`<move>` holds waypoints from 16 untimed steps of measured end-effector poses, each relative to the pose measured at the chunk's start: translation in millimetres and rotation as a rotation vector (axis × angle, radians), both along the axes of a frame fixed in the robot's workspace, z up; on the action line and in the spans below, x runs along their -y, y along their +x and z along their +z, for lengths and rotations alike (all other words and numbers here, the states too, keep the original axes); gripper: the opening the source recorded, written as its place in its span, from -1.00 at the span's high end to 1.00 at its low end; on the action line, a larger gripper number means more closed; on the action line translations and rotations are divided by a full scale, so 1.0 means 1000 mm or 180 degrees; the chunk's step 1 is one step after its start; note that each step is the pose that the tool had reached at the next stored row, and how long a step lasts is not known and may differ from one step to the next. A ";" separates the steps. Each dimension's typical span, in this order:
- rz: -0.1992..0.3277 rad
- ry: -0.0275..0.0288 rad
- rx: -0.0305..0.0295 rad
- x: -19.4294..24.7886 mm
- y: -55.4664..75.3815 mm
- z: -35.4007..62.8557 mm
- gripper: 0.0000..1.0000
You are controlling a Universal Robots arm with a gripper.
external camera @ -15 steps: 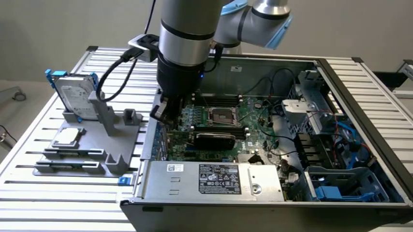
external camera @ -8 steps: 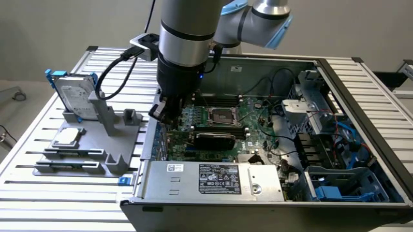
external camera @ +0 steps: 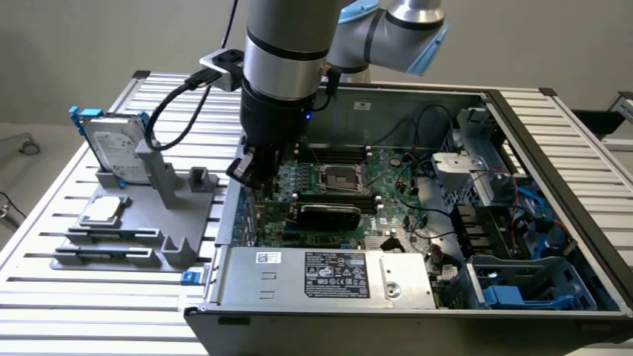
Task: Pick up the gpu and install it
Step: 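Press down on the gpu until it lock into place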
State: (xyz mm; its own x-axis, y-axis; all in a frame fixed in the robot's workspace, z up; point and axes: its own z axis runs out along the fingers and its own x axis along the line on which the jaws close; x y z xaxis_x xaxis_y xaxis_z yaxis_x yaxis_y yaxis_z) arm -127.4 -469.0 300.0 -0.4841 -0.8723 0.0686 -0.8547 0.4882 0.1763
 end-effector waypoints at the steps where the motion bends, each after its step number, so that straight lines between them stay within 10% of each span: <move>1: 0.0000 -0.0004 -0.0005 -0.0007 0.000 0.0012 0.79; 16: 0.0396 -0.0021 -0.0011 -0.0039 0.001 0.0024 0.79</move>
State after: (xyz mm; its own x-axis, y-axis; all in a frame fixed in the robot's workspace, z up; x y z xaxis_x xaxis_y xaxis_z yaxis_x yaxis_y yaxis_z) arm -126.7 -465.1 302.4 -0.3718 -0.9252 0.0760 -0.9082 0.3795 0.1767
